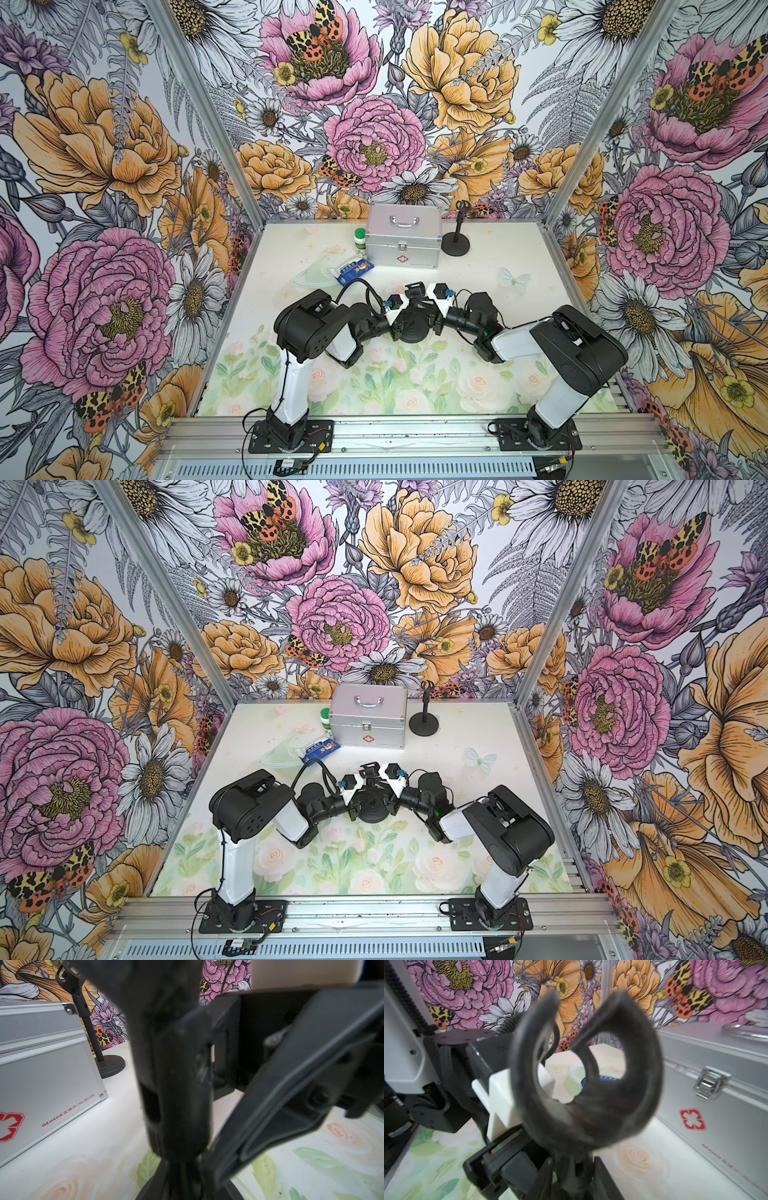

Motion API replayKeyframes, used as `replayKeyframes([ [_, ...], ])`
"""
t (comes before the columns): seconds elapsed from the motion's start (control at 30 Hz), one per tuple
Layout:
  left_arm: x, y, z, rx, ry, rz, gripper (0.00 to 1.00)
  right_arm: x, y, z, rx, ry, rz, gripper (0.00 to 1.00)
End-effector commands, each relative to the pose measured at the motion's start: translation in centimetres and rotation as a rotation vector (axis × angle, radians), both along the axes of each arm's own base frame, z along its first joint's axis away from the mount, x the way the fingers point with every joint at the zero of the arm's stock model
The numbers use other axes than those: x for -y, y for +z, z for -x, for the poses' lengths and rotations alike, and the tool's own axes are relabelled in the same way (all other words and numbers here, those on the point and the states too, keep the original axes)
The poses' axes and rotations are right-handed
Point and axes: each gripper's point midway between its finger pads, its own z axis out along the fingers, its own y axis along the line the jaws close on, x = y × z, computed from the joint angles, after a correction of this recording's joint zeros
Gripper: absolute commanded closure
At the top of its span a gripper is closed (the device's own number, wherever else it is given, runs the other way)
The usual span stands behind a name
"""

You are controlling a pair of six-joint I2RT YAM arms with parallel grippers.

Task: Assemble a microphone stand
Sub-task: Screw the microphone stand pole into the microphone stand base.

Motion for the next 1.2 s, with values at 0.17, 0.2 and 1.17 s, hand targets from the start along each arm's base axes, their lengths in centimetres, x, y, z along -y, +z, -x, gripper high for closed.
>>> replayKeyframes([
  [0.17, 0.4, -1.9, 0.5, 0.009, -0.035, -0.045, 0.77, -1.1, 0.6, 0.7, -0.052, 0.321, 0.069, 0.66],
  [0.2, 0.4, -1.8, 0.4, 0.009, -0.032, -0.042, 0.77, -1.2, 0.7, 0.4, -0.052, 0.319, 0.077, 0.66],
  [1.17, 0.5, -1.6, 0.6, 0.012, -0.038, -0.041, 0.77, 0.1, -0.6, 4.6, 0.017, 0.422, 0.189, 0.61],
])
